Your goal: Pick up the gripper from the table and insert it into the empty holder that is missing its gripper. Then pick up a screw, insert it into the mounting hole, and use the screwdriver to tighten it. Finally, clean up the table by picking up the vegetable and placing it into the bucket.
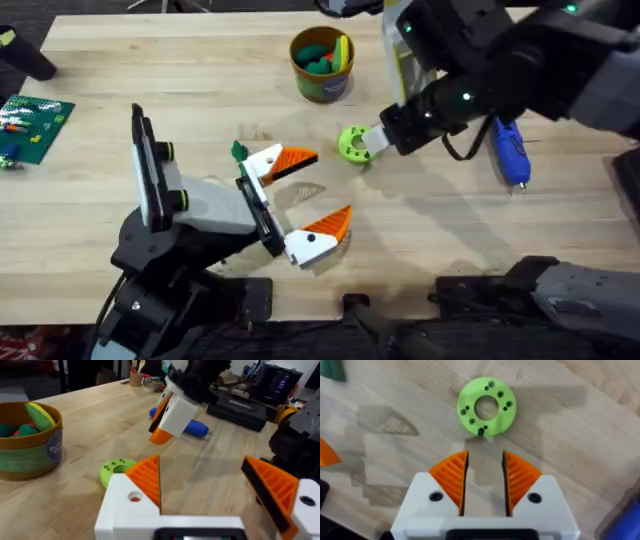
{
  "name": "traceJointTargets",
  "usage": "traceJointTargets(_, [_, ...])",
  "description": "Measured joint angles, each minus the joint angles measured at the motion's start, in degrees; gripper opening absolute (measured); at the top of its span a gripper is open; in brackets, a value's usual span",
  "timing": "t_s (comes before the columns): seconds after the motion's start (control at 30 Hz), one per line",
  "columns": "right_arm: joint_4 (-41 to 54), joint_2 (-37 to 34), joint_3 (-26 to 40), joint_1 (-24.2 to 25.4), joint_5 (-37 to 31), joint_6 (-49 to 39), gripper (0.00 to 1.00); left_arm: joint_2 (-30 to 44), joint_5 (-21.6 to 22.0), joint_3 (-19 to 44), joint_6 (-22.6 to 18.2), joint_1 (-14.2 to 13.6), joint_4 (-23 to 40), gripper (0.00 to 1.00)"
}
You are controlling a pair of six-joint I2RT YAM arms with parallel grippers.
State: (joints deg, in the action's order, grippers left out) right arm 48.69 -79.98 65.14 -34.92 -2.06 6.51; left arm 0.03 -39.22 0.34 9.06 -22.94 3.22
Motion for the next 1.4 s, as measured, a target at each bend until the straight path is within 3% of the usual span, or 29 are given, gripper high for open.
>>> traceJointTargets(0.3, [-12.07, -1.45, -10.59, -0.02, -0.78, 0.91, 0.395, 0.02, 0.0, 0.0, 0.0, 0.0, 0.0, 0.991])
traceJointTargets(1.07, [-18.03, -9.16, -10.71, -1.25, 0.85, -0.54, 0.395, 0.0, 0.0, 0.0, 0.0, 0.0, 0.0, 0.991])
traceJointTargets(1.13, [-18.25, -9.24, -10.71, -1.25, 0.73, -0.52, 0.345, 0.0, 0.0, 0.0, 0.02, 0.0, 0.0, 0.991])
traceJointTargets(1.23, [-18.45, -9.29, -10.71, -1.18, 0.11, -0.68, 0.18, 0.0, 0.0, 0.0, 0.0, 0.0, 0.0, 0.991])
traceJointTargets(1.4, [-18.69, -9.4, -10.71, -1.18, 0.17, -0.56, 0.068, 0.0, 0.0, 0.0, 0.0, 0.0, 0.0, 0.991])
